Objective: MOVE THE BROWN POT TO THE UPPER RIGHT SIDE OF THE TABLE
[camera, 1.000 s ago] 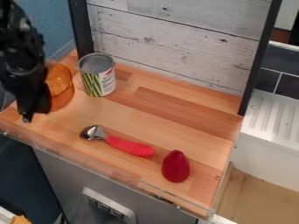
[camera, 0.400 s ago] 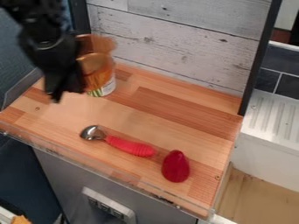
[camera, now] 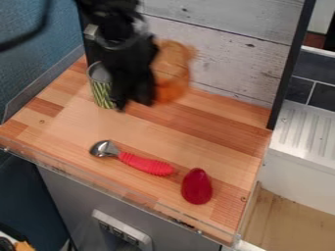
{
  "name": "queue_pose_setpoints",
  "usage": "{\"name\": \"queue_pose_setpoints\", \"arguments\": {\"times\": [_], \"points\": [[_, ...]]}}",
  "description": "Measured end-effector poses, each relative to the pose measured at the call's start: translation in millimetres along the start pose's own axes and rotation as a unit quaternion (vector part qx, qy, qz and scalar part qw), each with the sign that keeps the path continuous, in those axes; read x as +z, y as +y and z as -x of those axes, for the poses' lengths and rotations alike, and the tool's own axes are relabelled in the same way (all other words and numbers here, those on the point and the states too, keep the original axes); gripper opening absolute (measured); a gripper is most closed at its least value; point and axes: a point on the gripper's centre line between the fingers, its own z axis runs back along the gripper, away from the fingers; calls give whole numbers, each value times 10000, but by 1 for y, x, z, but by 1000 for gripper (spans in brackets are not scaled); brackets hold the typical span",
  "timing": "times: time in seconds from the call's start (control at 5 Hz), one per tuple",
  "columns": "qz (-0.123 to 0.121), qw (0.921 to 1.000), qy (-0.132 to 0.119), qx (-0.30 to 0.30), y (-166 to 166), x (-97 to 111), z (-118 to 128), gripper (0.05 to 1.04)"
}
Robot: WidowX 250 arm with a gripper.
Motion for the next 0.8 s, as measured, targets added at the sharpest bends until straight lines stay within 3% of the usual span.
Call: {"name": "queue_pose_setpoints", "arguments": {"times": [0.2,0.4,0.6,0.8], "points": [[-325,9984,184,-432,-5,-21,21,76],[-456,9960,101,-768,-8,-33,33,75],[-535,9940,180,-937,-10,-50,43,75],[-504,9910,38,-1241,-11,-62,51,75]]}}
